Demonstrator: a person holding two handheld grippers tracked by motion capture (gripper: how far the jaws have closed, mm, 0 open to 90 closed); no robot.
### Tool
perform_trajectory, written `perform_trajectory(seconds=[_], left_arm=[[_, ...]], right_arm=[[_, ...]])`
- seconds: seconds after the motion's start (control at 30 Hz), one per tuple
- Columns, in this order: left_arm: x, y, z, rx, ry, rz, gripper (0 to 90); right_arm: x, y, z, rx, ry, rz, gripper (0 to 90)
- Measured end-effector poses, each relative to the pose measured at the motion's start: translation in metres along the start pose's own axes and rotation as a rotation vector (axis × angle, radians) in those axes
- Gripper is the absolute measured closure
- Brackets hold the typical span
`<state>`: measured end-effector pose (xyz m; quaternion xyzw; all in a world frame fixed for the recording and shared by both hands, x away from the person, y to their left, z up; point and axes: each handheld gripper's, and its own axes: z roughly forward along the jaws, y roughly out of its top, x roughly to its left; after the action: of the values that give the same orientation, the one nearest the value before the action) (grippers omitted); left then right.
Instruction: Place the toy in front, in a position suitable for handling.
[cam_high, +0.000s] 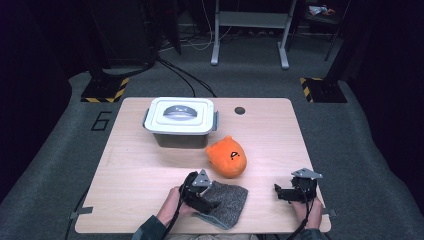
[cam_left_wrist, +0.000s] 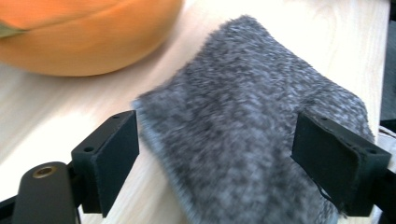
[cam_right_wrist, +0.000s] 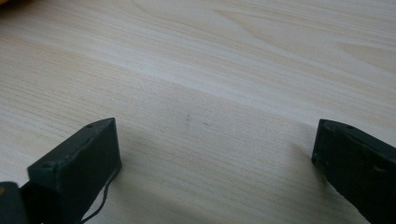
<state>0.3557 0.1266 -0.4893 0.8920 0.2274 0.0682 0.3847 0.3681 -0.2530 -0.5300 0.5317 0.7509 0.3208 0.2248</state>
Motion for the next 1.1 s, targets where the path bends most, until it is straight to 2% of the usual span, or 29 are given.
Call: perform_trajectory(seconds=[0.2,0.33,0.43,0.5,0.67,0.8,0.83,0.93,1.03,1.1], left_arm=[[0.009,-0.014,-0.021,-0.017,0.087,-0.034,9.4],[0.021,-0.030,-0.036,-0.019,0.146,-0.084,6.5],[0.032,-0.046,-0.045,-0.021,0.217,-0.119,5.2],[0.040,-0.058,-0.050,-0.027,0.249,-0.164,4.2],[0.058,-0.085,-0.060,-0.031,0.388,-0.237,0.0],[0.067,-0.101,-0.068,-0.036,0.473,-0.277,0.0],[0.070,-0.104,-0.069,-0.038,0.487,-0.293,0.0],[0.075,-0.113,-0.070,-0.032,0.492,-0.316,0.0],[0.078,-0.119,-0.068,-0.019,0.484,-0.327,0.0],[0.077,-0.119,-0.070,-0.026,0.499,-0.310,0.0]], right_arm=[[0.000,0.000,0.000,0.000,0.000,0.000,0.0],[0.000,0.000,0.000,0.000,0.000,0.001,0.1],[0.000,0.000,0.000,0.002,-0.001,0.002,0.3],[0.000,0.000,0.000,0.002,0.000,0.001,0.3],[0.000,0.000,0.000,0.001,0.000,0.002,0.3],[0.000,0.000,0.000,0.000,0.000,0.002,0.3],[0.000,0.000,0.000,0.000,0.000,0.003,0.3],[0.000,0.000,0.000,0.001,0.000,0.003,0.3],[0.000,0.000,0.000,0.001,-0.001,0.003,0.2],[0.000,0.000,0.000,0.001,-0.004,0.007,0.2]])
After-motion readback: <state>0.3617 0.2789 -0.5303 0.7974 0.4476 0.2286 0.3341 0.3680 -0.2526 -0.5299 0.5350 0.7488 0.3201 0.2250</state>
